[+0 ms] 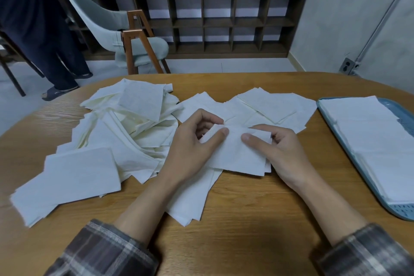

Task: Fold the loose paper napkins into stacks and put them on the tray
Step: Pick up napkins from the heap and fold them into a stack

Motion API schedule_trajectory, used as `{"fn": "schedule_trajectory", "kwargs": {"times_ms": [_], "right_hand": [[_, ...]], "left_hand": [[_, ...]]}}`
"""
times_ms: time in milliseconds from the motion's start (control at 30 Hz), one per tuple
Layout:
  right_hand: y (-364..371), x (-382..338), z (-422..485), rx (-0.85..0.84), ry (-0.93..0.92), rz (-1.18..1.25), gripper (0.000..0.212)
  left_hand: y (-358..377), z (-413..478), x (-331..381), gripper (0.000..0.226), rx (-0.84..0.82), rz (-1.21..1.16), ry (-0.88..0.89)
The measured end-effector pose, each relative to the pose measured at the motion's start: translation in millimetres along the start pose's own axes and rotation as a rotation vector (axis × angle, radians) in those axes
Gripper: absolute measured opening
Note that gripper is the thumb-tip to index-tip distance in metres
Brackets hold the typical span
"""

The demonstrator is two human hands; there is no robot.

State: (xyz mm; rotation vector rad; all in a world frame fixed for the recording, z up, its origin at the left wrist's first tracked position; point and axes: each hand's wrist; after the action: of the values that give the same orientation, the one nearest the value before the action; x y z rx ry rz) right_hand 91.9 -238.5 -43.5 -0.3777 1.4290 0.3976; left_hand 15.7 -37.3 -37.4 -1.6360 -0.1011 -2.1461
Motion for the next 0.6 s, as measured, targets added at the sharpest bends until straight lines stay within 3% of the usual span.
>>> {"fn": "schedule_trajectory", "kwargs": {"times_ms": [133, 333, 600], "right_hand": [[-1.2, 0.1, 1.7, 0.015, 0.015, -0.004, 0.025], [2.1, -2.7, 0.5, 0.025, 0.025, 0.036, 0.028], [3.9, -3.9, 1.1, 0.059, 0.047, 0.027, 0.022]], "left_hand": [[-4.0, 2.0, 0.9, 0.006, -0.072, 0.013, -0.054], [-1.1, 0.4, 1.8, 0.006, 0.021, -0.036, -0.125], [2.2, -0.5, 0.9, 0.012, -0.001, -0.09, -0.179]]}}
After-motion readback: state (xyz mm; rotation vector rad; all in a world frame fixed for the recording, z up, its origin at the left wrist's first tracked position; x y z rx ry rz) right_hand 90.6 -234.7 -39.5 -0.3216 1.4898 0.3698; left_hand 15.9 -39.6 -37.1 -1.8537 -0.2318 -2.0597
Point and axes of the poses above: each hand's wrist, its own z-axis towards the middle knuckle, its own y-axis out of the palm, x = y × z, and after that the axes turned 1 degree about x, right-handed
